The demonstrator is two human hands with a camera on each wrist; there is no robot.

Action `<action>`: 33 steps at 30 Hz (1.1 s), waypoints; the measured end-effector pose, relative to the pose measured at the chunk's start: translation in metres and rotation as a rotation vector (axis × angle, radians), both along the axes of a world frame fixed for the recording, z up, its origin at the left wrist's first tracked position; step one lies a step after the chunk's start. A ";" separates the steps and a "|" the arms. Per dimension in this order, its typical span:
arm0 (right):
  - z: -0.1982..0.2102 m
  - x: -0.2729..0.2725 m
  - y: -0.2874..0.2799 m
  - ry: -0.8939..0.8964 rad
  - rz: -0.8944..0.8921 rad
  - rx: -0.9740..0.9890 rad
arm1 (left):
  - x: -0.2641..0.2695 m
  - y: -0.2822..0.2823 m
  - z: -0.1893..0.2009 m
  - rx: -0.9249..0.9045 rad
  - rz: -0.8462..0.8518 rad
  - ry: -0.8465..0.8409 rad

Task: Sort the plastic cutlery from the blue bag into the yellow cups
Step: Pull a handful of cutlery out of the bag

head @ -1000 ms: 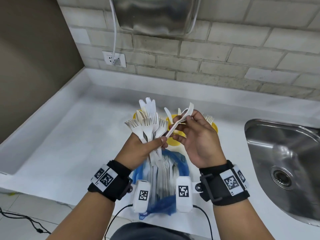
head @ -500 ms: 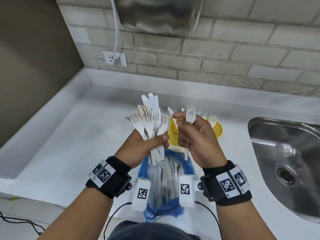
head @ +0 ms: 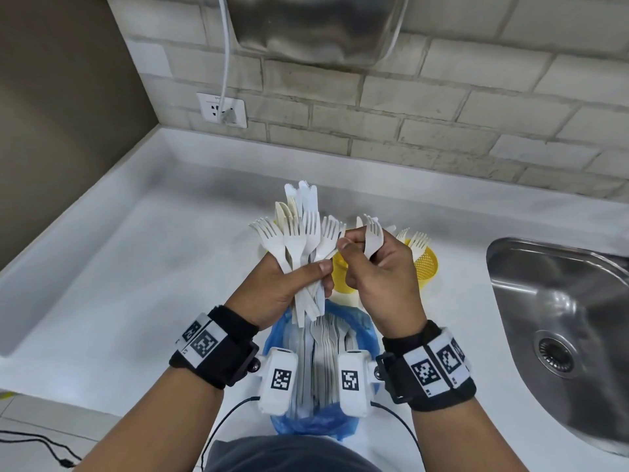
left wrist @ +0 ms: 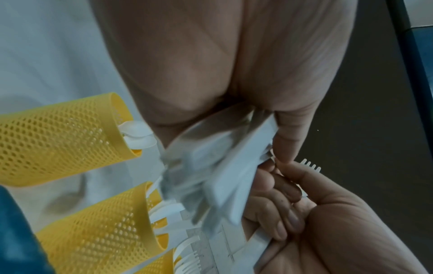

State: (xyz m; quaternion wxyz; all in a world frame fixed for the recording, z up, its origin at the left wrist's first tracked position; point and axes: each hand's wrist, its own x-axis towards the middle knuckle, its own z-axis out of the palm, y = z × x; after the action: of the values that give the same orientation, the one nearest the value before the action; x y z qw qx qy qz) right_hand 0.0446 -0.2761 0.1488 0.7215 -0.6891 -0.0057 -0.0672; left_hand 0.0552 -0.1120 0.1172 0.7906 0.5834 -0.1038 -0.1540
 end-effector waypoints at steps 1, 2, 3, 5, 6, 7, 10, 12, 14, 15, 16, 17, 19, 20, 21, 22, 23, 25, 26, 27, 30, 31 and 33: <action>-0.002 0.001 0.001 -0.002 -0.014 0.005 | 0.001 -0.001 0.000 -0.006 0.002 0.005; -0.005 0.002 0.002 0.002 -0.023 0.017 | 0.001 -0.001 0.000 -0.012 0.004 0.006; -0.006 0.003 0.003 0.002 -0.019 0.032 | 0.001 -0.001 -0.001 -0.014 0.009 0.004; -0.007 0.002 0.005 -0.012 0.009 0.060 | 0.002 0.000 -0.002 0.008 0.016 -0.011; -0.006 0.001 0.007 -0.024 0.029 0.067 | 0.002 0.000 -0.003 0.024 0.014 -0.024; -0.004 -0.001 0.008 -0.034 0.043 0.072 | 0.001 0.000 -0.004 0.030 0.011 -0.031; -0.003 -0.002 0.009 -0.048 0.036 0.077 | 0.000 0.001 -0.005 0.020 0.015 -0.016; -0.007 -0.001 0.009 -0.038 -0.008 0.073 | 0.000 0.000 -0.005 0.006 0.033 -0.001; -0.010 -0.001 0.010 -0.029 -0.038 0.069 | -0.001 -0.001 -0.004 -0.020 0.038 0.001; -0.011 0.000 0.011 -0.023 -0.033 0.072 | -0.002 -0.002 -0.003 -0.029 0.041 -0.001; -0.012 -0.001 0.012 -0.019 -0.017 0.078 | -0.003 -0.002 -0.002 -0.034 0.045 -0.002; -0.013 -0.001 0.013 -0.015 -0.003 0.083 | -0.004 -0.003 -0.001 -0.037 0.045 -0.003; -0.015 -0.001 0.013 -0.011 0.004 0.090 | -0.005 -0.004 0.001 -0.044 0.047 0.009; -0.014 -0.001 0.013 -0.012 -0.010 0.099 | -0.005 -0.003 0.002 -0.055 0.052 0.026; -0.013 -0.001 0.013 -0.006 -0.025 0.121 | -0.004 -0.003 0.002 -0.070 0.056 0.041; -0.012 -0.001 0.012 0.008 -0.034 0.151 | -0.004 -0.002 0.002 -0.081 0.061 0.051; -0.012 -0.001 0.012 0.025 -0.030 0.181 | -0.003 -0.002 0.003 -0.083 0.070 0.052; -0.008 -0.002 0.013 0.062 0.006 0.224 | -0.004 -0.001 0.005 -0.069 0.080 0.028; -0.006 -0.003 0.013 0.082 0.036 0.240 | -0.004 -0.002 0.006 -0.063 0.073 0.011; -0.005 -0.004 0.014 0.101 0.065 0.259 | -0.005 -0.002 0.006 -0.065 0.065 0.000; -0.004 -0.004 0.014 0.112 0.081 0.266 | -0.005 -0.002 0.006 -0.070 0.073 0.020; -0.005 -0.003 0.013 0.113 0.073 0.266 | -0.005 -0.002 0.007 -0.063 0.076 0.023; -0.007 -0.001 0.013 0.129 0.048 0.306 | -0.006 -0.002 0.010 -0.059 0.070 0.006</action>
State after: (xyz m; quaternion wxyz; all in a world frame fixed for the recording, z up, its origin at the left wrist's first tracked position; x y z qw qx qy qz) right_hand 0.0437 -0.2629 0.1413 0.8182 -0.5738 0.0344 -0.0058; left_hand 0.0495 -0.1140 0.1277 0.8128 0.5626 -0.0855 -0.1248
